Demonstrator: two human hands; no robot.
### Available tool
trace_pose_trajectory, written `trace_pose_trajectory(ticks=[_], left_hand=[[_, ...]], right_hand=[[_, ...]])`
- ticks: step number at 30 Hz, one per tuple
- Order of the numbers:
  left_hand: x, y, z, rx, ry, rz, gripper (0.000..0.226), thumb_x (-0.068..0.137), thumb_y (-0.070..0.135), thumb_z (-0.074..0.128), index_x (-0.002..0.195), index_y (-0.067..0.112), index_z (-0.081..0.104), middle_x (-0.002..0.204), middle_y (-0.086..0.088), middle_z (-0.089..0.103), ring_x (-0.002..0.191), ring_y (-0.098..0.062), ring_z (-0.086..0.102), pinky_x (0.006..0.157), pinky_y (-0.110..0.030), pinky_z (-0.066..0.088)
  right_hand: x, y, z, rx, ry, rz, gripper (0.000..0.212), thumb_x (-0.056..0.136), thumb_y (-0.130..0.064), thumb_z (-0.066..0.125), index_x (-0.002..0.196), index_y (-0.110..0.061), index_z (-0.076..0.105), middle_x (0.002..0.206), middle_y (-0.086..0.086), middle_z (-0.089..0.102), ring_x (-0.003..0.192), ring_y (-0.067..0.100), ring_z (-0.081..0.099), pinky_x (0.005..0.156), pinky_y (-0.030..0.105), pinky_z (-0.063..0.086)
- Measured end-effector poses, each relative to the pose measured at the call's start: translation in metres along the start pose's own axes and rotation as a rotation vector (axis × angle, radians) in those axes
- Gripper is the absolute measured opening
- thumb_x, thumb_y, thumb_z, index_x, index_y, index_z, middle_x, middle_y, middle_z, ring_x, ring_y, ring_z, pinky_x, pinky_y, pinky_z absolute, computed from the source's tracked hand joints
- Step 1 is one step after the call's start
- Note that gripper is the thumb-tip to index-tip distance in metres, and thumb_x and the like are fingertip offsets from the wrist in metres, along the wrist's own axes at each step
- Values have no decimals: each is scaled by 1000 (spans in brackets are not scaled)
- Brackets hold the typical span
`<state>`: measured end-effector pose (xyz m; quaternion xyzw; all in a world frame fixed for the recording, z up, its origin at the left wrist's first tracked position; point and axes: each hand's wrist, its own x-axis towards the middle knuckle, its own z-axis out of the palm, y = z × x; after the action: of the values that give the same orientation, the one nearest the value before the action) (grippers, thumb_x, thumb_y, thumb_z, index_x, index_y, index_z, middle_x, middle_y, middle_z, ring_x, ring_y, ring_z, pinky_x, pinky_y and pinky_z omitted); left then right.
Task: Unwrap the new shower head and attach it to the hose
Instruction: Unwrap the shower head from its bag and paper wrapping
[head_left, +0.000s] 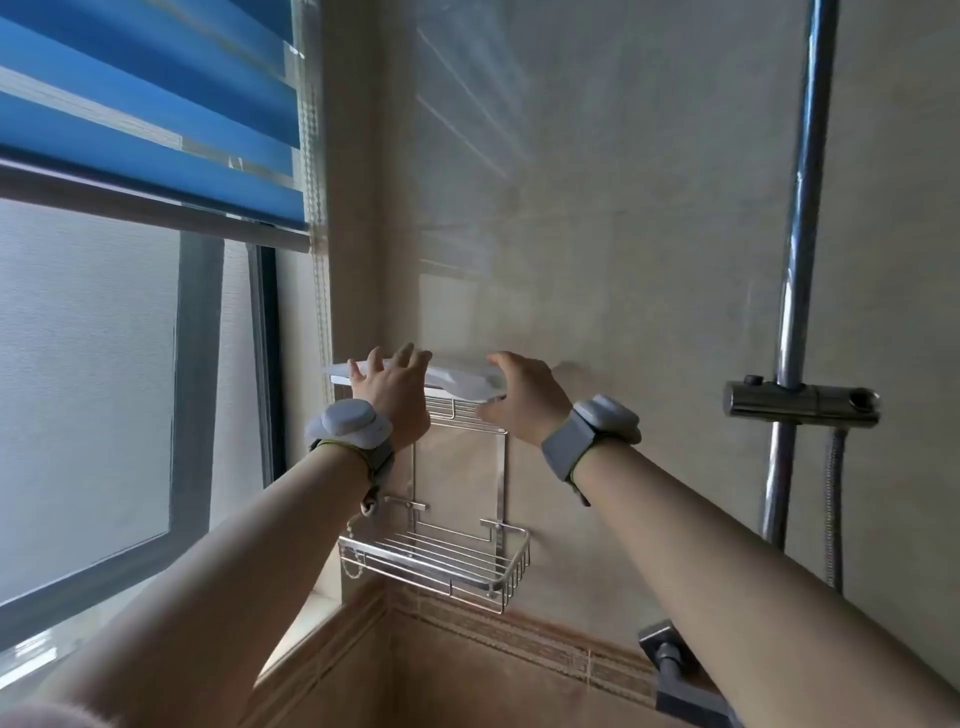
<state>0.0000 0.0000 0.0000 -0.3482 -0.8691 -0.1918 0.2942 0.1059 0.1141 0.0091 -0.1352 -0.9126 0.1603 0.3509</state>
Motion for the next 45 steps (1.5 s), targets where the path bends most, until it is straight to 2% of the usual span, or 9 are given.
trace_pose_trajectory(ticks=[11, 16, 21, 25, 29, 31, 37, 40, 45], left_hand=[[28, -10, 20, -114, -59, -40, 62, 80, 5, 52, 136, 28, 35, 151, -1, 33, 134, -35, 31, 106, -48, 38], [36, -11, 20, -194, -46, -64, 52, 85, 14, 55, 134, 26, 43, 151, -2, 34, 137, -31, 31, 112, -41, 33], [40, -9, 11, -240, -32, -35, 58, 82, 14, 60, 137, 20, 40, 151, -5, 34, 136, -30, 34, 111, -36, 30], [37, -3, -1, -167, 45, 1, 54, 82, 14, 58, 134, 18, 44, 135, -11, 54, 128, -30, 43, 99, -38, 40], [37, 8, -12, -119, 94, -2, 22, 85, 20, 53, 99, 16, 69, 105, -12, 70, 101, -29, 56, 78, -35, 48], [36, 13, -16, -90, 99, 13, 24, 87, 25, 51, 83, 10, 69, 95, -15, 69, 89, -30, 58, 70, -34, 46], [20, 26, -33, -235, 296, 90, 41, 86, 33, 49, 74, -1, 69, 82, -22, 69, 85, -35, 57, 71, -41, 49], [10, 31, -46, -341, 438, 142, 33, 83, 23, 57, 73, -6, 68, 79, -24, 68, 87, -36, 57, 69, -40, 45], [-2, 39, -70, -419, 608, 198, 28, 74, 9, 64, 54, -7, 56, 60, -26, 62, 70, -37, 56, 59, -36, 39]], right_hand=[[13, 3, 12, -176, 8, -65, 44, 76, -9, 52, 118, -15, 58, 124, 8, 61, 119, 30, 50, 95, 34, 44], [10, 5, 16, -184, -41, -102, 27, 84, -15, 46, 105, -20, 63, 111, 8, 66, 105, 33, 59, 81, 34, 46], [2, 1, 5, -134, 35, -125, 29, 88, -11, 42, 106, -15, 64, 110, 10, 68, 103, 33, 59, 81, 35, 45], [-4, -2, -9, -62, 100, -141, 28, 86, -10, 47, 108, -13, 65, 113, 13, 68, 105, 33, 59, 82, 34, 45], [-11, -4, -19, 0, 195, -169, 24, 88, -13, 49, 102, -6, 67, 105, 19, 71, 100, 38, 63, 83, 43, 50], [-14, -5, -25, 36, 239, -176, 25, 88, -15, 51, 104, -6, 67, 107, 20, 71, 100, 37, 64, 85, 44, 51], [-34, -17, -53, 159, 387, -226, 27, 84, -10, 57, 107, -2, 66, 111, 16, 70, 104, 27, 65, 93, 27, 45], [-45, -21, -68, 164, 474, -235, 32, 80, -11, 58, 110, -1, 64, 113, 17, 69, 105, 29, 63, 90, 23, 40], [-65, -18, -89, 153, 691, -224, 38, 76, -16, 62, 107, 5, 58, 107, 23, 65, 100, 35, 61, 85, 25, 38]])
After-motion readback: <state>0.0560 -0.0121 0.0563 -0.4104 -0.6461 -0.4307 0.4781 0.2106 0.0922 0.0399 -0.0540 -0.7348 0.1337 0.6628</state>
